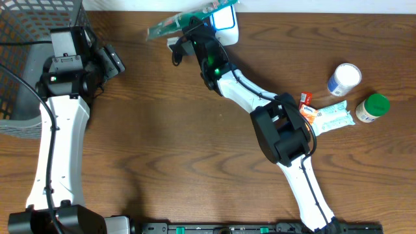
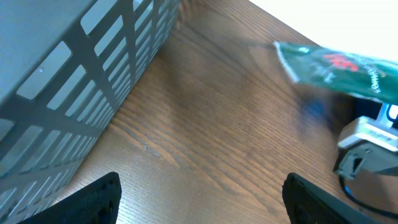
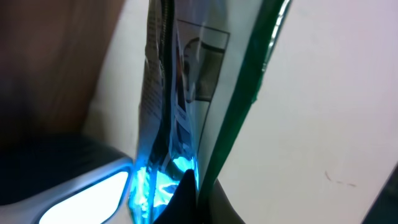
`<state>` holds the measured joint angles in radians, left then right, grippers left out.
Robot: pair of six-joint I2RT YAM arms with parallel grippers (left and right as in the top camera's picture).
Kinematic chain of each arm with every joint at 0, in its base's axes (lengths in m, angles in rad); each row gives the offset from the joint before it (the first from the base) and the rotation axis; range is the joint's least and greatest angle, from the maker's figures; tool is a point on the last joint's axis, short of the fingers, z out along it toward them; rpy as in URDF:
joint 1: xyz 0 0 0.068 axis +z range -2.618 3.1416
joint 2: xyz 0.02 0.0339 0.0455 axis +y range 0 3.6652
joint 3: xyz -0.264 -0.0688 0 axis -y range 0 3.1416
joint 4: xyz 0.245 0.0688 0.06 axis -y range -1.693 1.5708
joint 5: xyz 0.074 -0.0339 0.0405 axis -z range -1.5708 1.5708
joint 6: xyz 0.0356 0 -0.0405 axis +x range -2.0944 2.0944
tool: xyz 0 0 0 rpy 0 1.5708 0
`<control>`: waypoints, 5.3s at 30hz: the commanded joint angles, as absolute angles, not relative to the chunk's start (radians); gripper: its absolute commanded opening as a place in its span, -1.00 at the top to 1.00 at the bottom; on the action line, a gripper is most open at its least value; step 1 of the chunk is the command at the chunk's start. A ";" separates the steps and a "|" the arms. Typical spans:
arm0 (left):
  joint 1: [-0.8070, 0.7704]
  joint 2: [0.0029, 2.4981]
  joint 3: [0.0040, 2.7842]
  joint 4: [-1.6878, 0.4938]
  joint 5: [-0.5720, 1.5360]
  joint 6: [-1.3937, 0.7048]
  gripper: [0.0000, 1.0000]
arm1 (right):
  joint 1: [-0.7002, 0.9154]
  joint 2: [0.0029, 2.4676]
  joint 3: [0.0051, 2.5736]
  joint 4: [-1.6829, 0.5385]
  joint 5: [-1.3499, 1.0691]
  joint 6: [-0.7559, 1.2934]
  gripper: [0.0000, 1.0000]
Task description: Scan the item barcode
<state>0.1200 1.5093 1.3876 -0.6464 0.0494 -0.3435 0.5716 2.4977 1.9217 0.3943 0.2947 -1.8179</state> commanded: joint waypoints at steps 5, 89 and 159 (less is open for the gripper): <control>0.133 1.518 1.386 -0.646 0.033 -0.349 -0.68 | 0.568 2.506 1.948 0.231 0.354 -1.517 0.98; 0.133 1.518 1.386 -0.646 0.033 -0.349 -0.68 | -0.046 1.968 1.810 -1.104 -0.160 -0.106 -0.98; 0.133 1.518 1.386 -0.646 0.033 -0.349 -0.69 | 0.020 0.005 0.006 0.030 -0.035 -0.057 -0.98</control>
